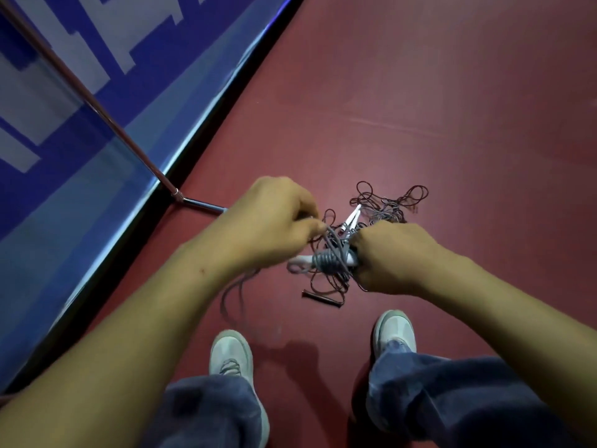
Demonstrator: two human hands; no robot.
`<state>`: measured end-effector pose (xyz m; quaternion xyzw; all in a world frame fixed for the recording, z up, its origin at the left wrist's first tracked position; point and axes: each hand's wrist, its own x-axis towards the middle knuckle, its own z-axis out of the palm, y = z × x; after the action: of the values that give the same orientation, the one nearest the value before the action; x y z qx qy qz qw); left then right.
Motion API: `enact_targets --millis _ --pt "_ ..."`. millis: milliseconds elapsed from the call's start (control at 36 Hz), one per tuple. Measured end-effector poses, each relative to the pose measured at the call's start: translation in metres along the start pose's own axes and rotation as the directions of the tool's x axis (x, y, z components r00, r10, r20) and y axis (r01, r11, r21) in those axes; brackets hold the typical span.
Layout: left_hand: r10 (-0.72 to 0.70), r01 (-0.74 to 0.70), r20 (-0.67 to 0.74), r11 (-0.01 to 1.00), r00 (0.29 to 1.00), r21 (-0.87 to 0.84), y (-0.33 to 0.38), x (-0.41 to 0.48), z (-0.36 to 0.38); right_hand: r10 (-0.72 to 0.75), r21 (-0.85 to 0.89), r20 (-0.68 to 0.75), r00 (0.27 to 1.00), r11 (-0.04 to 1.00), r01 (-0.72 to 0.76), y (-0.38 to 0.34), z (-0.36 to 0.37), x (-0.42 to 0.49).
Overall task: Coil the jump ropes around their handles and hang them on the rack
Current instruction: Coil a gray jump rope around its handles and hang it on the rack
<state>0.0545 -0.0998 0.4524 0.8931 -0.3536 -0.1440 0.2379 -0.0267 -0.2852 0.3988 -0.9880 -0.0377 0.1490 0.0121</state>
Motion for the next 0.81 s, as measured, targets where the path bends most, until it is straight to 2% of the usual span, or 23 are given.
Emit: enact_targets --millis 139,194,278,333,389,472,528,583,611,667,694,722,806 --pt "-0.013 0.014 0.006 0.939 1.000 -0.343 -0.032 0.006 0.001 -0.224 0.193 -0.111 0.968 0.951 0.242 -0.008 -0.021 -0.009" --pt "-0.010 0.018 0.024 0.915 1.000 -0.402 -0.040 0.008 0.006 -0.254 0.286 -0.197 0.947 0.909 0.304 -0.007 -0.026 -0.007" --pt "-0.009 0.051 0.081 0.844 0.997 -0.534 -0.047 0.005 0.016 -0.220 0.443 -0.298 0.929 0.830 0.339 -0.003 -0.034 -0.005" --pt "-0.010 0.046 0.069 0.842 0.998 -0.537 -0.045 0.000 0.021 -0.147 0.531 -0.318 0.936 0.791 0.305 0.000 -0.040 -0.005" --pt "-0.013 0.053 0.080 0.845 0.997 -0.533 -0.038 -0.003 0.029 -0.038 0.576 -0.291 0.956 0.791 0.207 0.003 -0.042 -0.004" --pt "-0.106 0.209 0.195 0.738 0.975 -0.641 -0.029 -0.005 0.041 0.149 0.599 -0.240 0.959 0.801 0.025 0.016 -0.044 0.002" --pt "-0.140 0.309 0.299 0.691 0.944 -0.654 -0.026 -0.006 0.046 0.286 0.621 -0.188 0.940 0.776 -0.112 0.029 -0.043 0.007" --pt "-0.149 0.371 0.377 0.684 0.914 -0.629 -0.019 -0.010 0.049 0.387 0.575 -0.107 0.916 0.776 -0.261 0.037 -0.036 0.012" --pt "-0.147 0.373 0.398 0.721 0.906 -0.584 -0.013 -0.012 0.050 0.412 0.518 -0.058 0.909 0.791 -0.326 0.038 -0.030 0.013" --pt "-0.118 0.249 0.366 0.909 0.923 -0.334 -0.001 -0.014 0.050 0.408 0.380 0.026 0.912 0.840 -0.387 0.034 -0.017 0.013" --pt "-0.092 0.154 0.334 0.974 0.938 -0.164 0.004 -0.013 0.050 0.390 0.306 0.060 0.919 0.869 -0.389 0.031 -0.012 0.012" --pt "-0.061 0.072 0.289 0.997 0.956 -0.028 0.007 -0.013 0.048 0.368 0.239 0.094 0.925 0.894 -0.380 0.029 -0.009 0.010" --pt "0.037 -0.056 0.164 0.992 0.986 0.115 -0.001 -0.008 0.037 0.273 0.111 0.211 0.939 0.947 -0.300 0.025 -0.008 0.003"
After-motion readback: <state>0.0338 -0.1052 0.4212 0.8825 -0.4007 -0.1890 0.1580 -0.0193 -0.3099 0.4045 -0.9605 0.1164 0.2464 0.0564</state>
